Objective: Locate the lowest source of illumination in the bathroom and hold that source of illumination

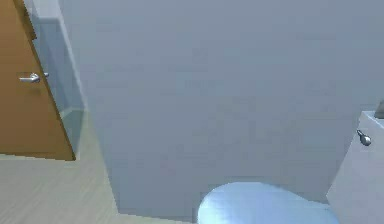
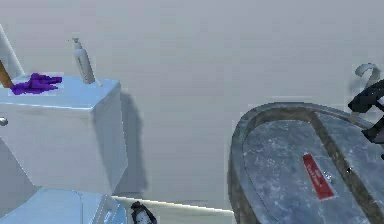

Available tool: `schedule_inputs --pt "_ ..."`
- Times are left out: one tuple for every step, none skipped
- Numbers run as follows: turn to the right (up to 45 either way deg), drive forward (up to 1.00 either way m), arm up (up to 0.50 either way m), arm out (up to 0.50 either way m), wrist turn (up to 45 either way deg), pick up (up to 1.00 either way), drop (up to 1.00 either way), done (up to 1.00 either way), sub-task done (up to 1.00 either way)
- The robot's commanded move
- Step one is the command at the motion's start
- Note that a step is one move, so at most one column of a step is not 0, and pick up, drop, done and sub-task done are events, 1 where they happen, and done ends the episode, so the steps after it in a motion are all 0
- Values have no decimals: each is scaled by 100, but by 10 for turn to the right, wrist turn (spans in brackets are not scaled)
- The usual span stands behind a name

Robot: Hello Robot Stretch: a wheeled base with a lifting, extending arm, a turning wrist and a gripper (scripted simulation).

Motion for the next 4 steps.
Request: schedule_inputs --pt "-150 0 0 0 0 0 0 0 0" --pt "0 0 10 0 0 0 0 0 0" --pt "0 0 0 42 0 0 0 0 0" --pt "0 0 0 0 450 0 0 0 0"
